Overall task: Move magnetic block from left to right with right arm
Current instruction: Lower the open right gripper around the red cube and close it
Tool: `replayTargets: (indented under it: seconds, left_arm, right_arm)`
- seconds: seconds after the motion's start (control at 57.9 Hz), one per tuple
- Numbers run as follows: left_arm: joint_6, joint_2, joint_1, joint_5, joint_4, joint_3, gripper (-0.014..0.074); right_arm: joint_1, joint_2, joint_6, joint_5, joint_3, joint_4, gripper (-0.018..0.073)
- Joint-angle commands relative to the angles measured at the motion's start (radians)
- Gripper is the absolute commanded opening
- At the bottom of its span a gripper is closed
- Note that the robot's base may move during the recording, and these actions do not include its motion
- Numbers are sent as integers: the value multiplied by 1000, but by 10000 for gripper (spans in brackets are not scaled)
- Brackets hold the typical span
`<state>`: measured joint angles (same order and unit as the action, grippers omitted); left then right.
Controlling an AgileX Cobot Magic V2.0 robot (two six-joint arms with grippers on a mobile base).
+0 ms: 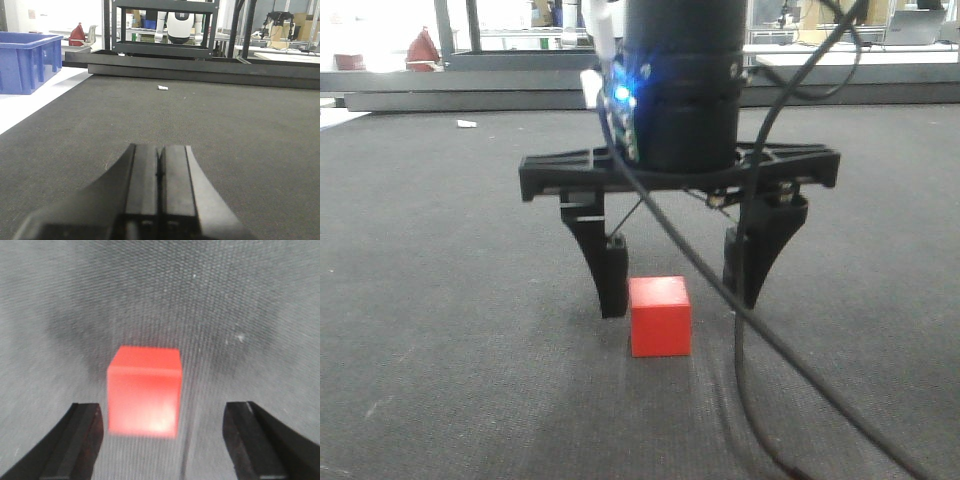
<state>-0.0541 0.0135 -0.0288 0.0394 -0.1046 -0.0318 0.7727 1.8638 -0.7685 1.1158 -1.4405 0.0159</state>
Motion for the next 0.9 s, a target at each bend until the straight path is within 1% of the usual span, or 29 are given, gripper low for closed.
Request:
replayTargets:
  seconds: [0.0, 0.19, 0.328, 0.518, 0.622, 0.742, 0.812, 0.881]
  left_arm:
    - [2, 11, -5, 86, -5, -8, -126]
    - [2, 11, -5, 86, -5, -8, -126]
    - [2, 11, -5, 86, -5, -8, -126]
    - [2, 11, -5, 86, -5, -8, -126]
    - [2, 11, -5, 86, -5, -8, -126]
    - [2, 11, -5, 86, -5, -8, -126]
    - [2, 11, -5, 86, -5, -8, -126]
    - [2, 11, -5, 86, -5, -8, -126]
  right_arm:
    - [1, -26, 0, -16, -51, 6, 596]
    - [1, 2, 0, -14, -68, 3, 596]
    - [1, 9, -22, -14, -68, 2, 596]
    - [1, 9, -24, -13, -68, -16, 589]
    - [1, 10, -24, -13, -68, -16, 503]
    - [1, 10, -24, -14, -68, -16, 323]
    - [0, 9, -24, -12, -68, -10, 267]
    - [0, 5, -24, -7, -68, -7, 251]
